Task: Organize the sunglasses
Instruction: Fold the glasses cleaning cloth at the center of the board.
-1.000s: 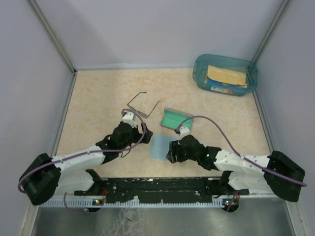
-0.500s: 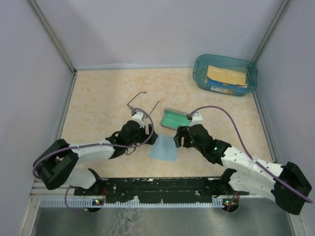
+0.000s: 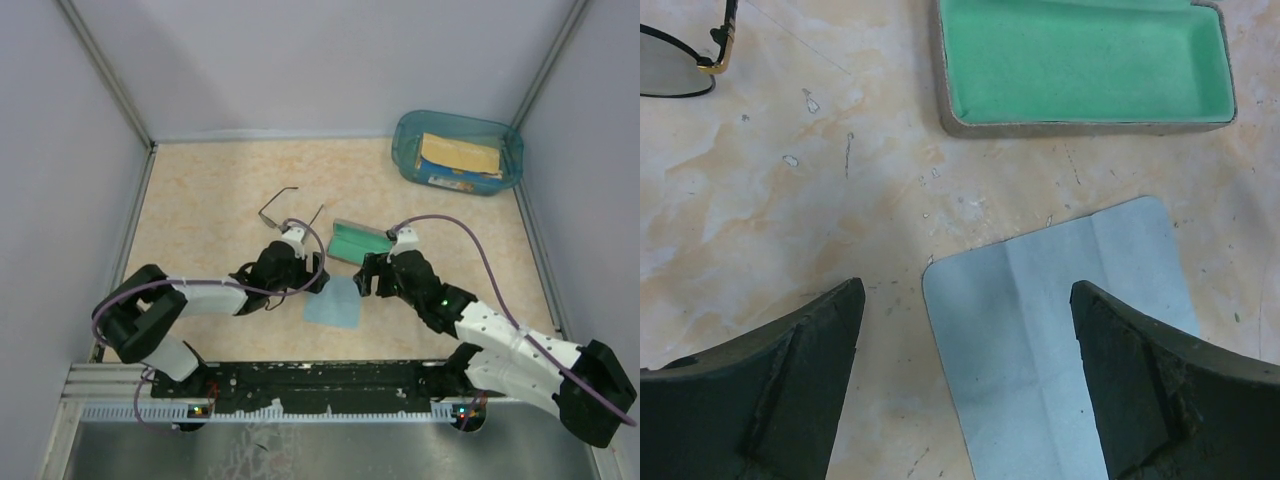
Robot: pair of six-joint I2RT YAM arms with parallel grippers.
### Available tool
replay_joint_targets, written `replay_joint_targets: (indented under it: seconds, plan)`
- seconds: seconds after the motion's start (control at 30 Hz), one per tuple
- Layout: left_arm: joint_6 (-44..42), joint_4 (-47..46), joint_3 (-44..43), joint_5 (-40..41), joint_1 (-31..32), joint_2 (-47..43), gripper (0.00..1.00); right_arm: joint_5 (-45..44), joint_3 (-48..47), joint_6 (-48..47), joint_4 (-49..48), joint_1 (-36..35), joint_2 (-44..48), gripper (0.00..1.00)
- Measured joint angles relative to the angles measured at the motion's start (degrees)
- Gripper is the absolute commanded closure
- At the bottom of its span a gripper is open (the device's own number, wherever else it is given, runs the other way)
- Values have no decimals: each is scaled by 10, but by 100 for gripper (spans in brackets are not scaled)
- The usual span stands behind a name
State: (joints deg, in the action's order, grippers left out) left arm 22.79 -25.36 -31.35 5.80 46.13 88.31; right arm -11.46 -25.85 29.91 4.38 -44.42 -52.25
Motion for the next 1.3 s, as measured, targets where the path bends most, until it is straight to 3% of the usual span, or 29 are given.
replay_joint_targets:
  seconds: [0.6, 1.3]
  plan:
    - [-17, -3, -39, -31, 0, 51, 36, 6, 1, -3, -18, 4, -26, 21]
    - [-14, 14, -33, -42, -1, 42, 48, 8, 1, -3, -18, 4, -27, 21]
